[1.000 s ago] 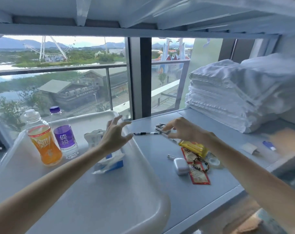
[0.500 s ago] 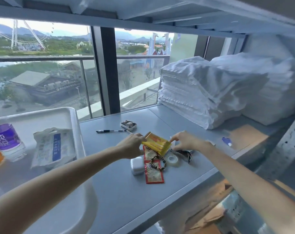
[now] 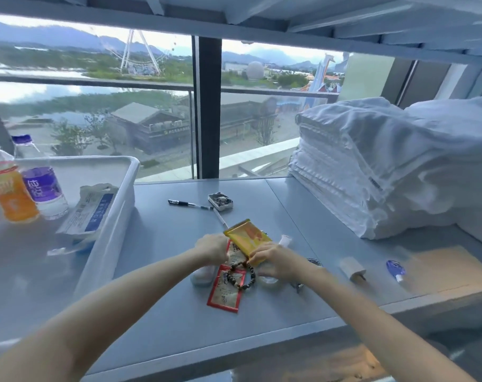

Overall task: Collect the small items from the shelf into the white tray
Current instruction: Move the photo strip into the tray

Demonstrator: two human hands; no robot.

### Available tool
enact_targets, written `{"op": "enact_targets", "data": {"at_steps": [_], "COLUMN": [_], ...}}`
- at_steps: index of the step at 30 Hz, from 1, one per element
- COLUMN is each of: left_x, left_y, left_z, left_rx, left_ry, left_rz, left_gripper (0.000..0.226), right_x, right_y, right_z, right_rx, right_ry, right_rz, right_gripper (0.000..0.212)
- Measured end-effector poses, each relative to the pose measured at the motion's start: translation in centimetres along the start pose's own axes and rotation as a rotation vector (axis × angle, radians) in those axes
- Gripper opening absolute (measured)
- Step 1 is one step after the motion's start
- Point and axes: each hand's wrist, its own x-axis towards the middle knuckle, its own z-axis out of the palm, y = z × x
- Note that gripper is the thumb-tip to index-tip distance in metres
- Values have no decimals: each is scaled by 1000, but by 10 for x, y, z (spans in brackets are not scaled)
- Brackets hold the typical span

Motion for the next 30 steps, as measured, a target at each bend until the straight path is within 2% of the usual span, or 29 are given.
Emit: {"op": "enact_targets", "data": {"at_steps": [3, 7, 11, 16, 19, 21, 26, 30], "left_x": [2, 4, 7, 5, 5, 3, -9, -24], "left_y": [6, 16, 21, 24, 21, 13, -9, -17], "left_z": [1, 6, 7, 14, 17, 13, -8, -29], "left_rx": [-50, -15, -54, -97, -218, -300, -468, -643], "left_ry": [-33, -68, -102, -62, -48, -41, -35, -73], "left_rz": [-91, -185, -281, -342, -335, -324, -323, -284], "left_gripper": [37, 49, 47, 44, 29, 32, 25, 16], "right_x": [-4, -12, -20, -30, -36, -36, -24, -8], "right_y": [2, 10, 18, 32, 38, 41, 34, 14], "right_z": [16, 21, 18, 13, 11, 11, 3, -8], "right_rx": [-68, -157, -163, -186, -159, -150, -50, 38], "right_ry": [-9, 3, -3, -1, -11, -4, 87, 317], "right_rz": [-122, -194, -200, -161, -129, -120, -187, -236], "right_gripper": [32, 27, 25, 24, 23, 23, 20, 17]}}
